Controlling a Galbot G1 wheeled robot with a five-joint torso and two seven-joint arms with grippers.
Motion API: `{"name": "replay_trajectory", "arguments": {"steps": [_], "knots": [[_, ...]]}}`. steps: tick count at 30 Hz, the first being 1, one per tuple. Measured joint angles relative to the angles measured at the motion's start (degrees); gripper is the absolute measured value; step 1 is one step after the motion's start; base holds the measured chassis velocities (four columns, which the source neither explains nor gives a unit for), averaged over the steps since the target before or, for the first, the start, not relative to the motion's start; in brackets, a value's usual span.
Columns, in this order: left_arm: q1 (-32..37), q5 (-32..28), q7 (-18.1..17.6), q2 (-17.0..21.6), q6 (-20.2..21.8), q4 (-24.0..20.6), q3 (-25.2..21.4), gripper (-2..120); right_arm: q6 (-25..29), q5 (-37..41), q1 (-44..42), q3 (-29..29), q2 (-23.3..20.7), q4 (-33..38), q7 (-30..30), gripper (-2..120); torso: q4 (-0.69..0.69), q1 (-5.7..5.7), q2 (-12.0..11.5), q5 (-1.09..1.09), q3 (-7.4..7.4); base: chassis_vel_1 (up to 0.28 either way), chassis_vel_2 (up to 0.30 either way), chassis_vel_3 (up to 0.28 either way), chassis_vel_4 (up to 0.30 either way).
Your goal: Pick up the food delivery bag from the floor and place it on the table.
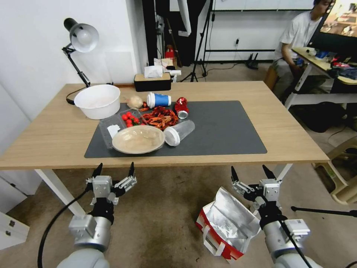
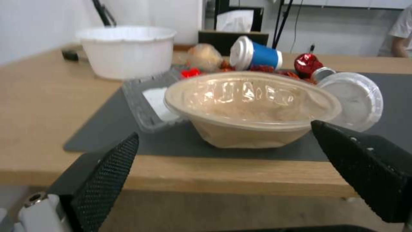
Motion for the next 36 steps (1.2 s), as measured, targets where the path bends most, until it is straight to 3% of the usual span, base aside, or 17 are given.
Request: {"name": "replay_trajectory", "arguments": {"steps": [1,4,7,13,26,36], "knots": [[0.0,0.0,0.0,0.0,0.0,0.0,0.0,100,0.0,0.0,0.0,0.0,0.0,0.0,0.0,100,0.00,0.00,0.0,0.00,0.00,0.000,0.000,0.000,0.000],[-1.5,-6.4,-4.6,1.0,7.0,-2.5,1.5,100,-4.0,2.9,1.2,0.8,-0.7,1.0,-1.1,100,0.01,0.00,0.0,0.01,0.00,0.000,0.000,0.000,0.000],[-2.3,-10.4,-7.2,1.8,9.0,-3.3,2.7,100,-4.1,3.3,1.5,1.0,-0.8,1.0,-1.2,100,-0.01,0.00,0.0,0.01,0.00,0.000,0.000,0.000,0.000],[-2.2,-12.0,-8.6,2.0,7.5,-2.7,3.6,100,-4.0,3.2,1.7,1.0,-0.7,0.8,-1.2,100,0.00,0.00,0.0,0.00,0.00,0.000,0.000,0.000,0.000],[-0.9,-10.8,-8.0,2.4,3.6,-1.9,4.1,100,-2.9,2.2,1.5,0.9,-0.3,0.7,-0.8,100,0.00,0.00,0.0,0.00,0.00,0.000,0.000,0.000,0.000],[-0.6,-10.6,-7.5,2.1,2.8,-2.0,4.1,100,-2.2,2.0,1.0,1.0,-0.3,0.8,-0.8,100,0.00,0.00,0.0,0.00,0.00,0.000,0.000,0.000,0.000]]}}
